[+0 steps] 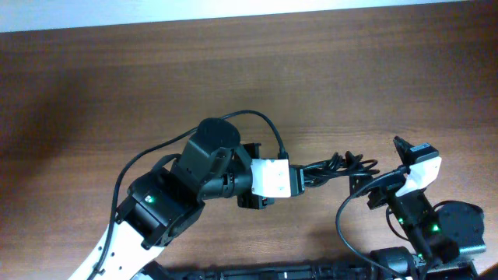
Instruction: Untangle cables
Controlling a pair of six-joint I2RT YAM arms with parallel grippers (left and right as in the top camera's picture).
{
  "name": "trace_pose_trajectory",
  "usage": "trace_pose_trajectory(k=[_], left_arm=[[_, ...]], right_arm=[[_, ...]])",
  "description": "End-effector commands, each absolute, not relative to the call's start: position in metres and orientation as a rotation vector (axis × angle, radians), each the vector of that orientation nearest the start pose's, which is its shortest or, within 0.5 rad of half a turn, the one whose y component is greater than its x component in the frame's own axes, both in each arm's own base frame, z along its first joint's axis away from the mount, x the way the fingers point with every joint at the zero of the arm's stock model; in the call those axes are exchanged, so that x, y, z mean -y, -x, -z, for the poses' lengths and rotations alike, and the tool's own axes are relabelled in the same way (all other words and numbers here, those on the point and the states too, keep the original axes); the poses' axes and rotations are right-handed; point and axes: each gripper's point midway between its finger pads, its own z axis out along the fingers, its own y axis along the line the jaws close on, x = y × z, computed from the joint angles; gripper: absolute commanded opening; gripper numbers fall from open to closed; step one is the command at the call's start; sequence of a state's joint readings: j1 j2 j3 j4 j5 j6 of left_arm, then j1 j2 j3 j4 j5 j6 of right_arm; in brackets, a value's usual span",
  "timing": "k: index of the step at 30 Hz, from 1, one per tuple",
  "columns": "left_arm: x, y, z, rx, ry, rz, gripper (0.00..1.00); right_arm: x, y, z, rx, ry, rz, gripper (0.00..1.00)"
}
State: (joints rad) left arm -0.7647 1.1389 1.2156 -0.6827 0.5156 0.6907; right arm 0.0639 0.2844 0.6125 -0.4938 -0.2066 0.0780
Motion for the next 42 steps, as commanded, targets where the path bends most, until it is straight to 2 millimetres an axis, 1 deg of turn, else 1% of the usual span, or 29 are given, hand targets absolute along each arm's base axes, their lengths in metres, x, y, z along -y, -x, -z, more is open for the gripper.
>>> trace_pose_trajectory(k=[1,2,4,5,6,10,13,16,18,19,22,23,27,36,40,42], left_arm=[[0.292,-0.182,-0.333,-1.280,-1.592,0.563,0.00],[0.288,-0.186,-0.339,-1.274,-1.567,0.525,0.00],[0.283,-0.190,-0.346,-1.274,-1.538,0.476,0.00],[0.280,-0.191,-0.347,-1.281,-1.528,0.456,0.00],[0.276,-0.197,-0.348,-1.309,-1.499,0.414,0.00],[0.269,-0.209,-0.347,-1.368,-1.450,0.348,0.00],[0.268,-0.210,-0.346,-1.374,-1.446,0.343,0.00],[0.267,-0.213,-0.347,-1.389,-1.425,0.340,0.00],[0.260,-0.229,-0.352,-1.489,-1.287,0.311,0.00],[0.258,-0.232,-0.354,-1.503,-1.263,0.305,0.00],[0.256,-0.238,-0.359,-1.543,-1.176,0.323,0.00],[0.257,-0.238,-0.361,-1.551,-1.152,0.341,0.00],[0.258,-0.238,-0.363,-1.553,-1.137,0.356,0.00],[0.271,-0.221,-0.367,-1.494,-1.202,0.476,0.00],[0.273,-0.218,-0.368,-1.483,-1.217,0.501,0.00],[0.275,-0.213,-0.368,-1.472,-1.231,0.526,0.00]], right_arm=[[-0.016,-0.216,-0.274,-1.786,0.013,-0.102,0.99],[-0.009,-0.215,-0.270,-1.802,-0.016,-0.066,0.99],[-0.002,-0.214,-0.266,-1.817,-0.045,-0.029,0.99],[-0.001,-0.214,-0.266,-1.818,-0.049,-0.023,0.99],[-0.001,-0.214,-0.266,-1.818,-0.048,-0.024,0.99],[-0.001,-0.214,-0.266,-1.817,-0.048,-0.026,0.99],[-0.007,-0.214,-0.266,-1.816,-0.025,-0.054,0.99],[-0.022,-0.215,-0.272,-1.794,0.039,-0.135,0.99],[-0.033,-0.214,-0.276,-1.776,0.090,-0.190,0.99],[-0.035,-0.214,-0.276,-1.775,0.105,-0.193,0.99],[-0.049,-0.210,-0.277,-1.760,0.236,-0.208,0.99],[-0.052,-0.210,-0.277,-1.755,0.262,-0.213,0.99],[-0.052,-0.210,-0.280,-1.742,0.262,-0.212,0.99],[-0.054,-0.210,-0.284,-1.726,0.266,-0.222,0.98],[-0.050,-0.211,-0.283,-1.733,0.249,-0.201,0.99],[-0.044,-0.213,-0.281,-1.744,0.222,-0.170,0.99]])
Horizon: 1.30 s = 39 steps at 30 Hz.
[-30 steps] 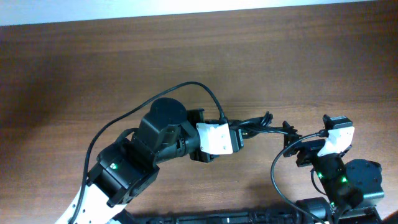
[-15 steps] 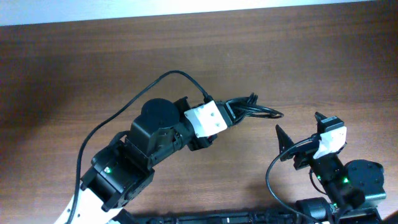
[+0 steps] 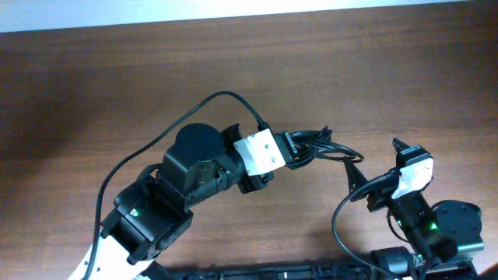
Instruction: Untangle cables
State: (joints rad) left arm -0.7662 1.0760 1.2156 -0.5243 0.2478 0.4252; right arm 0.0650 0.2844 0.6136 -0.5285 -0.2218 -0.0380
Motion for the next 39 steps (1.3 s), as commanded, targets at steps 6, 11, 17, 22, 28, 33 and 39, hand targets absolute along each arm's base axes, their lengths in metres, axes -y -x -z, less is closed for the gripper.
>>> trace_pose_trajectory(k=[6,11,17,22,28,33,39], left_arm=[[0.273,-0.205,-0.377,-1.438,-1.232,0.546,0.00],[0.264,-0.197,-0.391,-1.399,-1.211,0.543,0.00],[0.248,-0.234,-0.384,-1.581,-0.981,0.435,0.00],[0.234,-0.252,-0.384,-1.693,-0.765,0.429,0.00],[0.252,-0.238,-0.391,-1.675,-0.784,0.611,0.00],[0.265,-0.221,-0.391,-1.605,-0.927,0.667,0.00],[0.273,-0.209,-0.396,-1.563,-0.979,0.743,0.00]], right_arm=[[-0.031,-0.213,-0.270,-1.794,0.171,-0.109,0.99],[-0.029,-0.213,-0.268,-1.803,0.163,-0.099,0.99],[-0.062,-0.207,-0.281,-1.732,0.303,-0.268,0.99],[-0.082,-0.202,-0.307,-1.615,0.377,-0.385,0.96],[-0.079,-0.204,-0.335,-1.541,0.231,-0.496,0.88],[-0.066,-0.210,-0.333,-1.560,0.105,-0.486,0.83],[-0.066,-0.210,-0.333,-1.559,0.105,-0.486,0.50]])
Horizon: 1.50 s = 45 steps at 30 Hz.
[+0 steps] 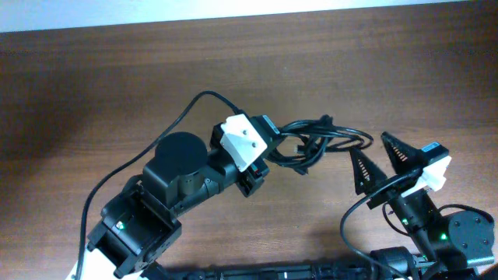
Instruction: Untangle cables
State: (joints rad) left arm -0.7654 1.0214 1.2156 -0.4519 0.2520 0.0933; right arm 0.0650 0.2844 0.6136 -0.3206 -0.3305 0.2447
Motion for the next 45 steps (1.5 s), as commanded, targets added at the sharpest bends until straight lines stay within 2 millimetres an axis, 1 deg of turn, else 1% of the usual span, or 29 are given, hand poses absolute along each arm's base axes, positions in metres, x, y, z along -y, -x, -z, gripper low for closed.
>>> trace_pose_trajectory(k=[1,2,3,4,6,8,11,13,14,15,17,18,20,21,24,25,26,28,32,34,35,37,40,42,44,45], left_arm=[[0.272,-0.211,-0.396,-1.566,-0.973,0.735,0.00],[0.270,-0.214,-0.396,-1.574,-0.957,0.714,0.00],[0.267,-0.219,-0.395,-1.585,-0.933,0.683,0.00],[0.265,-0.222,-0.395,-1.591,-0.920,0.666,0.00],[0.260,-0.230,-0.395,-1.604,-0.883,0.620,0.00],[0.256,-0.239,-0.392,-1.626,-0.850,0.571,0.00],[0.260,-0.244,-0.385,-1.648,-0.854,0.562,0.00],[0.263,-0.247,-0.383,-1.649,-0.854,0.562,0.00],[0.263,-0.248,-0.384,-1.645,-0.853,0.563,0.00],[0.263,-0.248,-0.384,-1.645,-0.853,0.564,0.00],[0.266,-0.244,-0.384,-1.638,-0.870,0.586,0.00],[0.270,-0.240,-0.384,-1.626,-0.898,0.613,0.00],[0.280,-0.225,-0.385,-1.538,-1.038,0.637,0.00],[0.284,-0.216,-0.386,-1.482,-1.114,0.651,0.00],[0.289,-0.208,-0.386,-1.445,-1.165,0.685,0.00],[0.289,-0.207,-0.386,-1.445,-1.165,0.686,0.00],[0.289,-0.208,-0.387,-1.442,-1.164,0.686,0.00],[0.289,-0.208,-0.389,-1.432,-1.159,0.686,0.00],[0.289,-0.210,-0.391,-1.430,-1.151,0.678,0.00],[0.284,-0.222,-0.388,-1.464,-1.107,0.611,0.00],[0.280,-0.231,-0.386,-1.490,-1.076,0.562,0.00],[0.275,-0.241,-0.383,-1.520,-1.041,0.506,0.00],[0.259,-0.263,-0.380,-1.580,-0.942,0.361,0.00],[0.239,-0.280,-0.381,-1.620,-0.843,0.227,0.00],[0.229,-0.287,-0.381,-1.637,-0.794,0.161,0.00],[0.229,-0.287,-0.381,-1.637,-0.794,0.161,0.00]], right_arm=[[-0.066,-0.210,-0.333,-1.559,0.105,-0.486,0.43],[-0.066,-0.210,-0.333,-1.559,0.106,-0.487,0.28],[-0.066,-0.210,-0.333,-1.560,0.106,-0.487,0.20],[-0.066,-0.210,-0.333,-1.560,0.105,-0.487,0.13],[-0.066,-0.210,-0.333,-1.560,0.106,-0.487,0.04],[-0.066,-0.210,-0.333,-1.560,0.106,-0.488,0.04],[-0.068,-0.209,-0.333,-1.560,0.118,-0.498,0.04],[-0.069,-0.209,-0.331,-1.568,0.125,-0.499,0.15],[-0.071,-0.208,-0.329,-1.575,0.134,-0.505,0.34],[-0.071,-0.208,-0.329,-1.576,0.134,-0.505,0.44],[-0.071,-0.208,-0.329,-1.576,0.134,-0.505,0.51],[-0.071,-0.208,-0.329,-1.576,0.134,-0.505,0.53],[-0.070,-0.208,-0.329,-1.576,0.133,-0.504,0.54],[-0.069,-0.209,-0.329,-1.576,0.125,-0.497,0.54],[-0.068,-0.209,-0.329,-1.576,0.118,-0.490,0.53],[-0.068,-0.209,-0.329,-1.576,0.118,-0.490,0.45],[-0.068,-0.209,-0.329,-1.576,0.118,-0.490,0.25],[-0.068,-0.209,-0.329,-1.577,0.118,-0.491,0.04],[-0.068,-0.209,-0.328,-1.579,0.120,-0.494,0.04],[-0.069,-0.208,-0.329,-1.576,0.127,-0.500,0.04],[-0.072,-0.207,-0.331,-1.567,0.142,-0.512,0.04],[-0.078,-0.204,-0.338,-1.539,0.173,-0.538,0.04],[-0.085,-0.200,-0.346,-1.505,0.218,-0.568,0.04],[-0.085,-0.200,-0.346,-1.502,0.219,-0.572,0.04],[-0.086,-0.199,-0.351,-1.486,0.202,-0.600,0.04],[-0.089,-0.197,-0.355,-1.473,0.216,-0.618,0.04]])
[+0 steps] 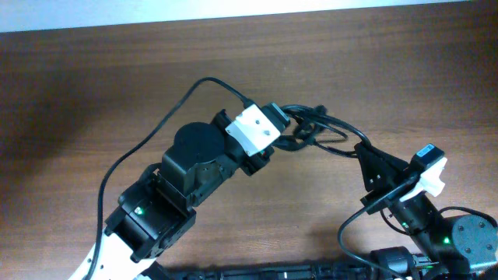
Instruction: Untangle cables
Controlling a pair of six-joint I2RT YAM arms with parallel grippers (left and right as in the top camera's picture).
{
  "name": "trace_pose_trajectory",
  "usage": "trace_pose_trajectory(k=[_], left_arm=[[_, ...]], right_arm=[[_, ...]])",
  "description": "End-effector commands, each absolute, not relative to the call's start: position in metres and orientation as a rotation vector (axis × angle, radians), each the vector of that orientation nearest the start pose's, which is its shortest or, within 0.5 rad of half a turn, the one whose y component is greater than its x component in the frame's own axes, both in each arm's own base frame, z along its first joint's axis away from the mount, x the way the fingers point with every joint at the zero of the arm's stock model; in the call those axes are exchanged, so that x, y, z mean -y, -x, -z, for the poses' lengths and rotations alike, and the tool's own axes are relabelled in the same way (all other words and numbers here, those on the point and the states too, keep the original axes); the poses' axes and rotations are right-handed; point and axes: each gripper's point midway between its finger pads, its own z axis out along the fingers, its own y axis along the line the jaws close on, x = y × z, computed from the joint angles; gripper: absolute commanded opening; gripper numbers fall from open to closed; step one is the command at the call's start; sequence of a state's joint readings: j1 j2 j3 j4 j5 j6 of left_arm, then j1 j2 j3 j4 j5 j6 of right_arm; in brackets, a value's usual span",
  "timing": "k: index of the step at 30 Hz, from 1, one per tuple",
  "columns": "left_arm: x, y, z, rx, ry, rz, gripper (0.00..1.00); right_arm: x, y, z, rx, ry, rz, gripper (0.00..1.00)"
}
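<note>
A bundle of tangled black cables (315,131) lies on the wooden table just right of centre. My left gripper (286,127), with its white wrist block behind it, is shut on the bundle's left end. One loop of cable runs right and down to my right gripper (361,148). Its dark fingers (381,165) meet at their tips on that loop. The pinch itself is small and dark in the overhead view.
The left arm's own black lead (167,117) arcs over the table from the wrist towards the lower left. The right arm's lead (350,222) curls beside its base. A pale wall edge (249,12) borders the table's far side.
The right gripper, then open with its fingers spread apart from the bundle, now has them closed together at the cable loop's right end. The left gripper shifted slightly right and up with the bundle.
The left gripper first held the bundle low, near the table's middle, with the right gripper close by. It then held the bundle farther up and left. The right gripper stood open wide at the side, and now pinches the trailing loop.
</note>
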State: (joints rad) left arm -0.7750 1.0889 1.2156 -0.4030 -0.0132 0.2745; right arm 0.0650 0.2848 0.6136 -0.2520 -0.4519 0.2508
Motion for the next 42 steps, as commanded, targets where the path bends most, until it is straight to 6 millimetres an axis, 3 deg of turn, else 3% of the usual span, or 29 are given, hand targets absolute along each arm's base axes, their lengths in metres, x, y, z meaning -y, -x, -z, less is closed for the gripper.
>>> trace_pose_trajectory(k=[1,7,8,10,11,12,13,21,27,33,37,40,42], left_arm=[[0.229,-0.287,-0.381,-1.640,-0.796,0.160,0.00],[0.232,-0.285,-0.381,-1.635,-0.809,0.178,0.00],[0.234,-0.284,-0.380,-1.632,-0.817,0.189,0.00],[0.238,-0.280,-0.380,-1.623,-0.840,0.220,0.00],[0.243,-0.276,-0.380,-1.613,-0.863,0.253,0.00],[0.248,-0.273,-0.380,-1.603,-0.886,0.283,0.00],[0.251,-0.270,-0.380,-1.596,-0.902,0.305,0.00],[0.261,-0.260,-0.380,-1.571,-0.955,0.379,0.00],[0.269,-0.250,-0.380,-1.520,-1.044,0.410,0.00],[0.286,-0.225,-0.381,-1.382,-1.220,0.499,0.00],[0.287,-0.225,-0.381,-1.382,-1.221,0.500,0.00],[0.299,-0.191,-0.376,-1.189,-1.442,0.571,0.00],[0.301,-0.183,-0.376,-1.147,-1.478,0.600,0.00]], right_arm=[[-0.091,-0.195,-0.357,-1.464,0.233,-0.628,0.04],[-0.086,-0.199,-0.348,-1.494,0.218,-0.583,0.04],[-0.080,-0.203,-0.343,-1.518,0.178,-0.556,0.09],[-0.071,-0.208,-0.334,-1.556,0.125,-0.518,0.33],[-0.067,-0.209,-0.332,-1.567,0.105,-0.503,0.63],[-0.067,-0.209,-0.332,-1.567,0.105,-0.503,0.74],[-0.068,-0.209,-0.331,-1.568,0.105,-0.503,0.77],[-0.074,-0.207,-0.331,-1.568,0.136,-0.532,0.79],[-0.085,-0.201,-0.331,-1.551,0.268,-0.519,0.79],[-0.097,-0.194,-0.331,-1.528,0.382,-0.527,0.79],[-0.097,-0.194,-0.331,-1.527,0.382,-0.526,0.79],[-0.105,-0.188,-0.331,-1.507,0.456,-0.535,0.80],[-0.115,-0.180,-0.332,-1.470,0.560,-0.550,0.80]])
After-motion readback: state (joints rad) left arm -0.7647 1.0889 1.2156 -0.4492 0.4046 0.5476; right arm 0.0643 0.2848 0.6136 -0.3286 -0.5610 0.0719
